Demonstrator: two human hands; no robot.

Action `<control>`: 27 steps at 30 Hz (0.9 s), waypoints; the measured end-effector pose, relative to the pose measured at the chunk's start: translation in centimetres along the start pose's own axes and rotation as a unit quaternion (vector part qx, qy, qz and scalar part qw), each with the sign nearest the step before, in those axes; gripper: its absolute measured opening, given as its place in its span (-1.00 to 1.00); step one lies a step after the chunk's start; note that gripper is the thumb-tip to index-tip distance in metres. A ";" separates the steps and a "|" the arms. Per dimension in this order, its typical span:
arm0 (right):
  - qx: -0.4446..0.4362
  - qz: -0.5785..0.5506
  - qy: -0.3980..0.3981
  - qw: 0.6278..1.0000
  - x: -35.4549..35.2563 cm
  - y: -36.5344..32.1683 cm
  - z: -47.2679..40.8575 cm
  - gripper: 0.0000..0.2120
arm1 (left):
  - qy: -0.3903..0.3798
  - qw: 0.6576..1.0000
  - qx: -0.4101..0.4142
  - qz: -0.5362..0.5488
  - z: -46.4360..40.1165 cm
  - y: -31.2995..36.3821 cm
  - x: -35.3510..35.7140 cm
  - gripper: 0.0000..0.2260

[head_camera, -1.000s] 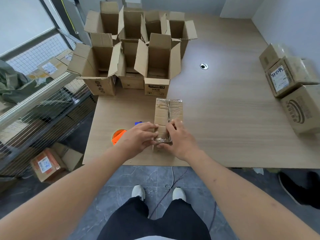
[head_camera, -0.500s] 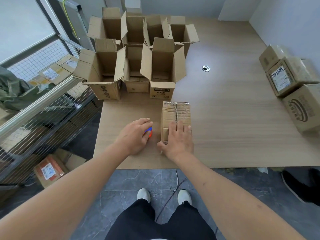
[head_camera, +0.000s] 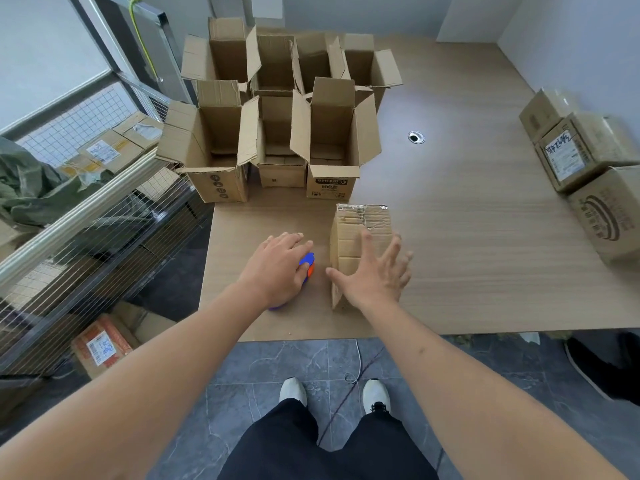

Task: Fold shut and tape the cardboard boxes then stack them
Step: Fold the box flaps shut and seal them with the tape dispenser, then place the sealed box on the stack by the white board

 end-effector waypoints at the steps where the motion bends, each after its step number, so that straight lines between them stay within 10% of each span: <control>1: 0.021 -0.019 -0.018 0.999 -0.1 0.2 0.0 0.00 | 0.000 1.000 0.000 -0.003 0.0 0.0 -0.1 -0.52; 27: -0.054 -0.036 0.086 0.994 -28.8 3.3 1.7 -0.12 | 0.164 0.983 0.051 -0.065 0.0 16.9 -21.1 -0.44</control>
Point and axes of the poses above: each hand's wrist, its own z-axis away from the middle knuckle, its own x-axis out of the palm, y = z × x, the point moved 3 cm from there along -z, towards the middle knuckle, and after that the axes turned 11 degrees about -x, right-handed, at the moved point
